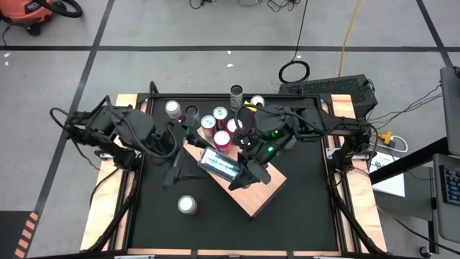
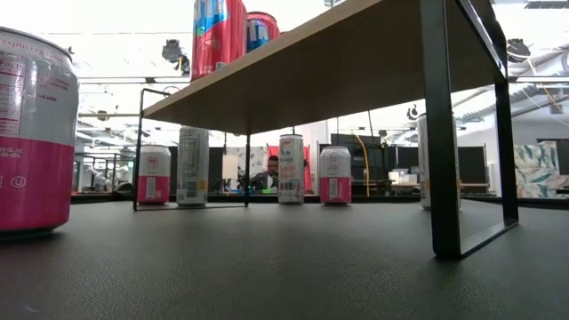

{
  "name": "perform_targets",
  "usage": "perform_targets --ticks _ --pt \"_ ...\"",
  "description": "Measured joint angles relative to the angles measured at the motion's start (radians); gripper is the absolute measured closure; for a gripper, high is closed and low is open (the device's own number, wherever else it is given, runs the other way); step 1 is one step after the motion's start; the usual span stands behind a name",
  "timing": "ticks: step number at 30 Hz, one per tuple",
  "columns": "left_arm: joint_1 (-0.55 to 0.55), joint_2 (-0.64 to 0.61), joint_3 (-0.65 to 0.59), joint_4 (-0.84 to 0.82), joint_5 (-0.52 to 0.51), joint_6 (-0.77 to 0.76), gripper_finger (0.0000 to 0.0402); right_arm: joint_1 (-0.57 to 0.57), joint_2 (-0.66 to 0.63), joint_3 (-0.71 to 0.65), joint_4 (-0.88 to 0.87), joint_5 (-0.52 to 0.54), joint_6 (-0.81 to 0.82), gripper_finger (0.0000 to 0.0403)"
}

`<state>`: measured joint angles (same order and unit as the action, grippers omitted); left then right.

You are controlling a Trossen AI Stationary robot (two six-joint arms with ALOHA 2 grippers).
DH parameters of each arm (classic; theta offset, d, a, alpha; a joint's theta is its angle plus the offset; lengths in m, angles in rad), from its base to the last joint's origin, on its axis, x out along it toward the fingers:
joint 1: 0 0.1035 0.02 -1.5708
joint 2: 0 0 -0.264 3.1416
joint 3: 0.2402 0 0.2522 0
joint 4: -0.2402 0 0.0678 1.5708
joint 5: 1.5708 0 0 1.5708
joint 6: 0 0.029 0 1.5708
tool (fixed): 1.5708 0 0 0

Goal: Place canned beverage on shelf
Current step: Put the blue soda can on the shelf aligned with the other blue soda cans

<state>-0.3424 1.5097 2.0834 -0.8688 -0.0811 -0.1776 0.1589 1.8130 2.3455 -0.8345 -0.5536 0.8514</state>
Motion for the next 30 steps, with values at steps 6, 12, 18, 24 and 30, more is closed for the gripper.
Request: perform_targets --ticks 6,12,18,24,30 --pt "0.000 0.001 0.000 0.027 0.003 0.000 0.0054 0.000 0.000 0.000 0.000 0.001 -0.019 0.0188" --pt "0.000 0.010 0.000 0.026 0.006 0.000 0.0099 0.000 0.000 0.000 -0.004 0.000 -0.030 0.0188" --pt "0.000 0.014 0.000 0.019 0.006 -0.009 0.0140 0.000 0.000 0.000 -0.012 0.000 -0.042 0.0188" --pt "0.000 0.014 0.000 0.014 0.010 -0.064 0.0167 0.008 0.000 0.000 -0.006 0.056 -0.040 0.0156" --pt "0.000 0.007 0.000 -0.020 0.014 -0.138 0.0166 0.013 0.000 0.000 -0.020 0.133 -0.092 0.0091"
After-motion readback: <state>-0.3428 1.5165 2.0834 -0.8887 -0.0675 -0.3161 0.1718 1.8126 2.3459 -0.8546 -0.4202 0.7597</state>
